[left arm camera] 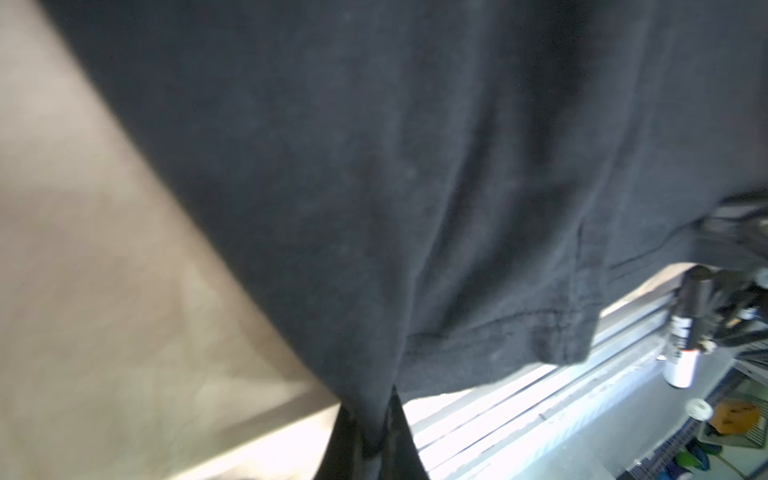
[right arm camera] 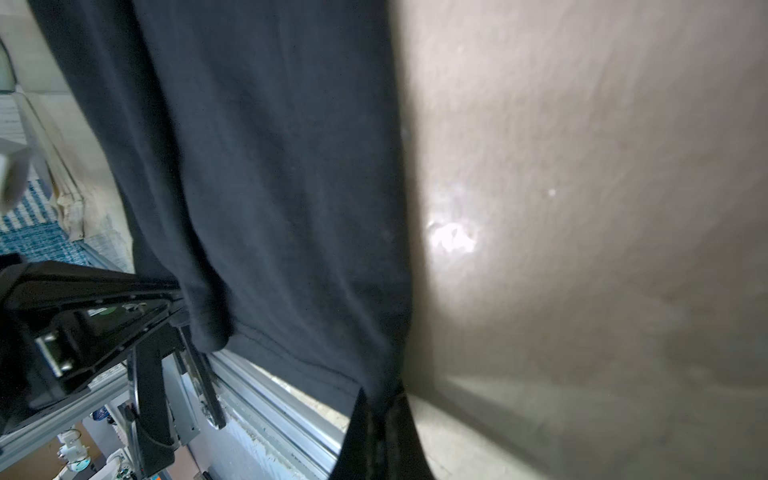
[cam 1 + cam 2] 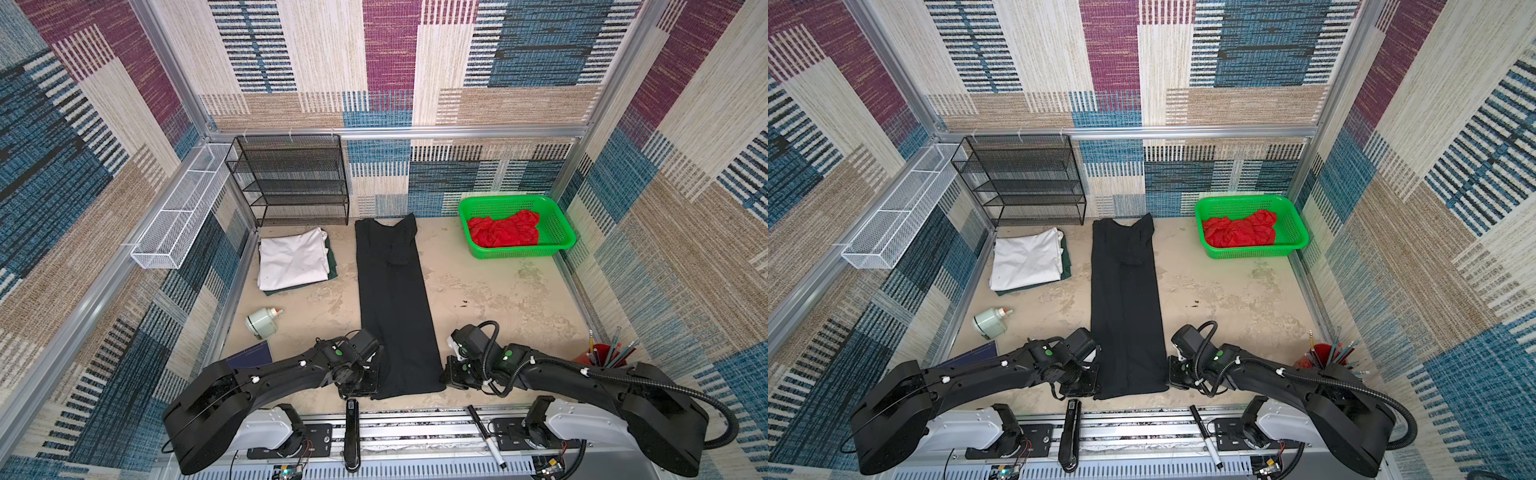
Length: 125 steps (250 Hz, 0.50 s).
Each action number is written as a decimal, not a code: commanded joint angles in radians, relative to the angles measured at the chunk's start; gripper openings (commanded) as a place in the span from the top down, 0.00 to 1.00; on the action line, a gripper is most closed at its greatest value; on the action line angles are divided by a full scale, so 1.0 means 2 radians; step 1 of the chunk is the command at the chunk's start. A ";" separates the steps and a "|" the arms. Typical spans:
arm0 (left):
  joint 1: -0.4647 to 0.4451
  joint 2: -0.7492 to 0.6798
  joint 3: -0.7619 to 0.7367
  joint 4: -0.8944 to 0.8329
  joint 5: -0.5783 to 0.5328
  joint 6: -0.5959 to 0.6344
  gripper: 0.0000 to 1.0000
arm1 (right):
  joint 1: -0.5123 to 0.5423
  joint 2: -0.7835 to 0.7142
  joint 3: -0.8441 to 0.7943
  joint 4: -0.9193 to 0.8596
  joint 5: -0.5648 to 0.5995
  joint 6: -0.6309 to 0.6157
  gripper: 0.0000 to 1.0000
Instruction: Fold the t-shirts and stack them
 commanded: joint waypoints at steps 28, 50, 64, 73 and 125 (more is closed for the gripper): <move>-0.001 -0.060 0.025 -0.114 0.009 0.030 1.00 | 0.001 -0.082 -0.001 -0.030 -0.014 0.005 1.00; -0.001 -0.081 0.047 -0.147 0.000 0.043 1.00 | 0.001 -0.101 0.022 -0.054 -0.005 0.002 1.00; -0.001 -0.089 0.064 -0.155 -0.014 0.049 1.00 | 0.001 -0.100 0.040 -0.057 -0.003 -0.003 1.00; 0.000 -0.092 0.079 -0.165 -0.031 0.053 1.00 | 0.001 -0.095 0.051 -0.056 -0.001 -0.005 1.00; 0.020 -0.083 0.156 -0.199 -0.112 0.085 1.00 | -0.007 -0.057 0.111 -0.052 0.068 -0.007 1.00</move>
